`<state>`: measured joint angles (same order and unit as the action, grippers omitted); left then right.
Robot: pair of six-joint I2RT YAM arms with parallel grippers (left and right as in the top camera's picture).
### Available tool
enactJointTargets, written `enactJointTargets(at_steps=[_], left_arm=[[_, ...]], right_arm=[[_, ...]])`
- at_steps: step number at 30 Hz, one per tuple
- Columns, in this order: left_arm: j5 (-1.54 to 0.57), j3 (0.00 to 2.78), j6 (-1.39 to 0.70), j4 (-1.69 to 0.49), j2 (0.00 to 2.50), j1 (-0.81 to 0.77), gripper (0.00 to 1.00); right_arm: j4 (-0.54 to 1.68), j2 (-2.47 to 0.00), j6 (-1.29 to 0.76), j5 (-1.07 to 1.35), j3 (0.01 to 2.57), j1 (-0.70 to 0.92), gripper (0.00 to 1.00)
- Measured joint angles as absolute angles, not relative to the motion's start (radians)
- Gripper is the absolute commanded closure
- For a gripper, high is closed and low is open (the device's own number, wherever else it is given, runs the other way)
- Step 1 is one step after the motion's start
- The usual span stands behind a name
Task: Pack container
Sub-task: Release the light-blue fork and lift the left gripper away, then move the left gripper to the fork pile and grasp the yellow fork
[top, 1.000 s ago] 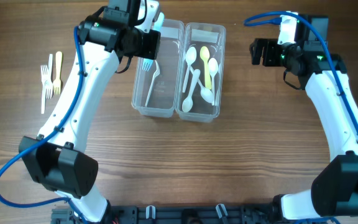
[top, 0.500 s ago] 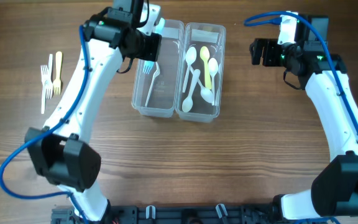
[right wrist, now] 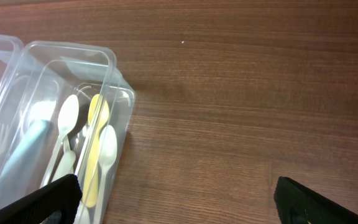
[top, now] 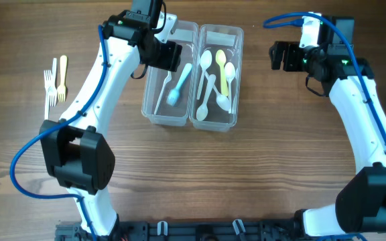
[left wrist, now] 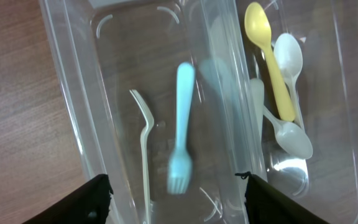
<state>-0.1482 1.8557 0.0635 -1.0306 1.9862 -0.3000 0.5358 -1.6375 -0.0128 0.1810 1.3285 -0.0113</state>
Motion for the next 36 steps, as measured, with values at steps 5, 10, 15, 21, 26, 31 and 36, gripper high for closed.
enactJointTargets(at_steps=[5,10,15,21,26,31,36], left_arm=[[-0.101,1.891,0.058,-1.025,1.954,-0.258,0.25],[0.038,1.928,0.048,-1.058,1.788,-0.147,0.30],[0.134,1.934,0.047,-1.107,1.761,-0.018,0.36],[0.130,1.850,0.045,-1.069,1.836,0.118,0.49],[0.093,1.727,0.044,-0.977,1.907,0.202,0.48],[0.032,1.625,0.052,-0.869,1.975,0.251,0.47],[0.004,1.589,0.105,-0.791,2.052,0.275,0.44]], right_arm=[[0.536,-1.637,-0.013,0.181,1.328,-0.011,0.00],[0.536,-1.637,-0.013,0.181,1.328,-0.011,0.00],[0.536,-1.637,-0.013,0.181,1.328,-0.011,0.00],[0.536,-1.637,-0.013,0.181,1.328,-0.011,0.00],[0.535,-1.637,-0.013,0.181,1.328,-0.011,0.00],[0.535,-1.637,-0.013,0.181,1.328,-0.011,0.00],[0.535,-1.637,-0.013,0.181,1.328,-0.011,0.00]])
